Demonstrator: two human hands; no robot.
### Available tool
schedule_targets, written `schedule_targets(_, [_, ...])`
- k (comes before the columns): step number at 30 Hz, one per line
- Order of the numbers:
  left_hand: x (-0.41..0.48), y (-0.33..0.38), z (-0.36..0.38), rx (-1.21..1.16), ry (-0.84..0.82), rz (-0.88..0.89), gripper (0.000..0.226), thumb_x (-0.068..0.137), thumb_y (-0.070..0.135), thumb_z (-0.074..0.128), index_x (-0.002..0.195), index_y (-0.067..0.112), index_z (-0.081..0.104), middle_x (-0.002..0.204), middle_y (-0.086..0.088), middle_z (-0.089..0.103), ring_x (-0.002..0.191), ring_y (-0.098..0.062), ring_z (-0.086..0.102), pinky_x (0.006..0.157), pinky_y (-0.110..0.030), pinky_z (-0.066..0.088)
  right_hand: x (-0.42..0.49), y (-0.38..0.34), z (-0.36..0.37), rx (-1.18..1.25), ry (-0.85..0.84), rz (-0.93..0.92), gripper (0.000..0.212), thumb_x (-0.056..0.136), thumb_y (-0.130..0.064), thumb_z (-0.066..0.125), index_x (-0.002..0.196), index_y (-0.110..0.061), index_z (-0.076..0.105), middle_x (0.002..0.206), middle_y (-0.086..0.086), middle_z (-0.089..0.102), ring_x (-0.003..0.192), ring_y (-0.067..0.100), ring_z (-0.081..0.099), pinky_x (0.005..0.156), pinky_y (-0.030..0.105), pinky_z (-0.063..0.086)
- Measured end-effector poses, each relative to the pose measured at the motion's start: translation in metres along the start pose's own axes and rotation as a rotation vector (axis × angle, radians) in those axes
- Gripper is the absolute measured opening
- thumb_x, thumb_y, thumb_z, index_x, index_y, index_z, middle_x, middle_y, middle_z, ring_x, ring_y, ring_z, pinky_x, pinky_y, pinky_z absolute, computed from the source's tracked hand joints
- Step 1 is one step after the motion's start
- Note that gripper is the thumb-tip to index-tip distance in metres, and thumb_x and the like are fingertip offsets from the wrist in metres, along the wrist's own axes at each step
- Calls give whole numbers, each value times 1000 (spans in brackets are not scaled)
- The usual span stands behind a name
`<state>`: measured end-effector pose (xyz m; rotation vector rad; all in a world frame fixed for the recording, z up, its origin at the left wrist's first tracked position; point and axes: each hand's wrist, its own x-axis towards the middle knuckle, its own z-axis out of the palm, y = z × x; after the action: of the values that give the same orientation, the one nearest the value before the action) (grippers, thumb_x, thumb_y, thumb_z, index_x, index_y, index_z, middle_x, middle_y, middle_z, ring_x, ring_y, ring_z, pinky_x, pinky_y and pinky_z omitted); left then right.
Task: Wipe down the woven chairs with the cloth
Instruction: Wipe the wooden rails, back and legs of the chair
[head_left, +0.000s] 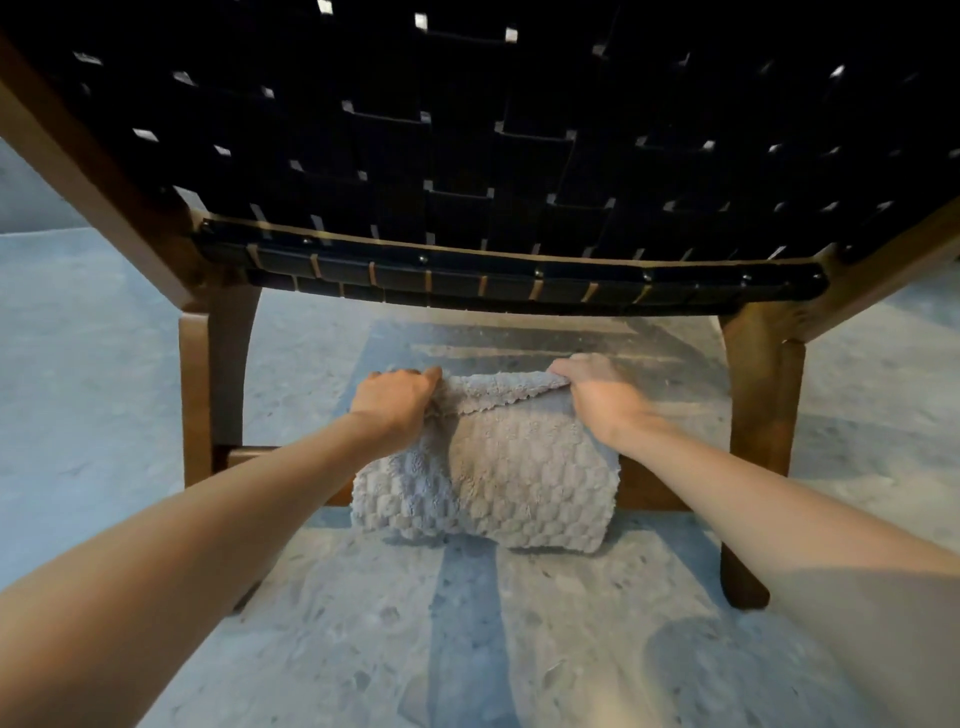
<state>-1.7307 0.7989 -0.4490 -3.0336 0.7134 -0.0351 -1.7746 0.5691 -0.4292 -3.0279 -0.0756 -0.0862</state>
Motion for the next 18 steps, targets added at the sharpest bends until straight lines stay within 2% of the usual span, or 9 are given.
schedule_targets(4, [6, -2, 4, -45, -7, -90, 30, 87, -1, 46, 113, 13, 39, 95, -8, 58, 80, -25, 44, 80, -35, 34, 15, -2, 10, 2, -28, 8, 57, 80, 17, 37, 129, -7, 55, 124, 14, 55, 119, 30, 45, 97, 38, 39])
schedule_targets(7, [13, -3, 11, -65, -12, -112, 32, 85, -2, 46, 113, 13, 41, 101, -9, 58, 85, -25, 47, 81, -35, 35, 23, 1, 24, -12, 36, -14, 60, 76, 21, 38, 126, -8, 56, 121, 13, 57, 115, 30, 46, 93, 40, 43])
schedule_targets(11, [21, -12, 20, -180, 1, -156, 21, 94, 10, 46, 113, 16, 48, 112, -9, 55, 104, -27, 50, 88, -37, 37, 32, 8, 37, 44, 107, 4, 67, 76, 26, 36, 126, -15, 54, 120, 9, 57, 110, 27, 46, 86, 36, 41])
schedule_targets(13, [21, -14, 21, -312, -28, -187, 21, 96, 13, 42, 116, 16, 49, 114, -9, 54, 107, -29, 50, 89, -38, 36, 31, 7, 39, 116, 132, 43, 67, 82, 23, 34, 129, -20, 52, 123, 5, 57, 109, 24, 46, 82, 35, 40])
schedule_targets(15, [16, -15, 20, -484, -65, -202, 24, 95, 8, 39, 118, 13, 45, 108, -12, 55, 104, -32, 51, 91, -41, 38, 23, 4, 38, 272, 136, 85, 55, 90, 12, 34, 126, -26, 49, 127, 1, 55, 100, 18, 48, 72, 33, 43])
schedule_targets(18, [3, -17, 17, -865, -103, -204, 19, 95, 5, 33, 109, 14, 42, 98, -14, 51, 92, -29, 48, 79, -38, 41, 2, -5, 33, 341, 115, 26, 30, 97, -8, 35, 120, -27, 41, 121, 4, 55, 75, 19, 56, 56, 35, 47])
